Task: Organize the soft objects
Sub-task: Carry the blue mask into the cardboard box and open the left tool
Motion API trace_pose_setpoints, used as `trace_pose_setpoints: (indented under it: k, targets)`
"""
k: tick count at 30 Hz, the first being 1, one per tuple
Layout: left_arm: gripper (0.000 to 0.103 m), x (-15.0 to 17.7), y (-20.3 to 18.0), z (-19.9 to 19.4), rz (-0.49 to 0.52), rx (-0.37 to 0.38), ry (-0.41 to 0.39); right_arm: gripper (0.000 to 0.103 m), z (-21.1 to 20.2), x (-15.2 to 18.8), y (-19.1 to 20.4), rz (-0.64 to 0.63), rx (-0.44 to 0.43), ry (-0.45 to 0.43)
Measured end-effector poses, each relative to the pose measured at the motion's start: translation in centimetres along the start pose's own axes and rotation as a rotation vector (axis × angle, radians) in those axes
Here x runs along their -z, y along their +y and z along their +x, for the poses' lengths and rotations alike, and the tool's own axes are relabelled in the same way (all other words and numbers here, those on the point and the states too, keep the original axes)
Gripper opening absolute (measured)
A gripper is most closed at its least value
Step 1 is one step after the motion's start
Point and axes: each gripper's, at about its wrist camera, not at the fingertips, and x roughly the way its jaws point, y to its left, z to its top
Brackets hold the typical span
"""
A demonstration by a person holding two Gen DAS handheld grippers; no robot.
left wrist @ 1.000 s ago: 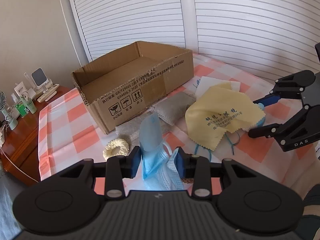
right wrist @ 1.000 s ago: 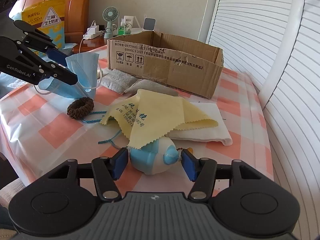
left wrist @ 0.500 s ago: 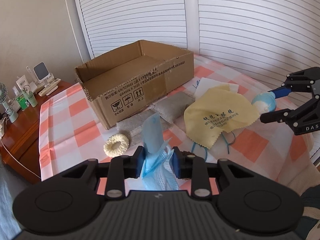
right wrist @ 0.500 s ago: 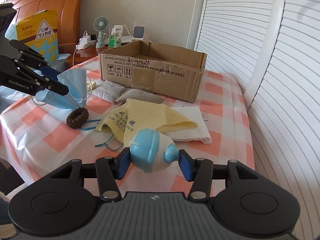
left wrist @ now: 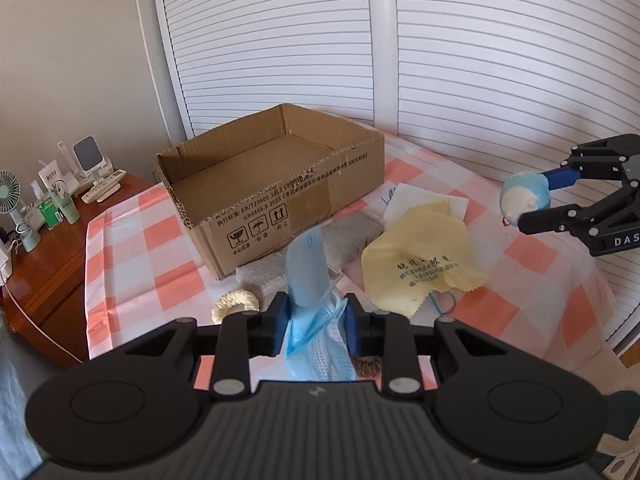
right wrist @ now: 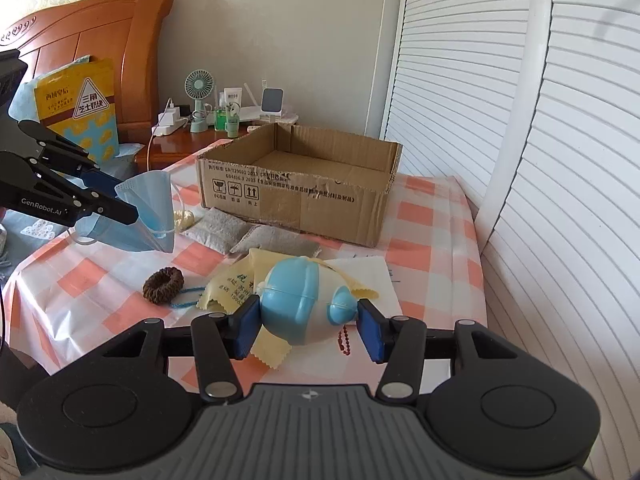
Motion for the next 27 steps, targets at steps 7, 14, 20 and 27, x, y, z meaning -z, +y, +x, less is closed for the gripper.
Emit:
trace_pose_setpoints:
  k: [7, 14, 20, 27]
  targets:
    - [0.028, -3.0, 0.6, 0.3, -0.006, 0.005, -0.020, 0.057, 0.7, -2.4, -0.7, 0.002, -0.019, -0.009]
    - [0.028, -7.7, 2.7, 2.2, -0.011, -0.019, -0.044, 0.057, 1.8, -5.2, -1.5, -0.016, -0.028, -0.036]
    - [0.028, -12.0, 5.0, 5.3, -0.020, -0.055, -0.068, 0.057, 2.9, -6.9, -2.3, -0.024, -0.026, -0.050]
    - [0.028, -15.3, 7.2, 11.1, -0.047, -0.104, -0.027, 0.057, 5.4, -8.1, -3.5, -0.014, -0.022, -0.029]
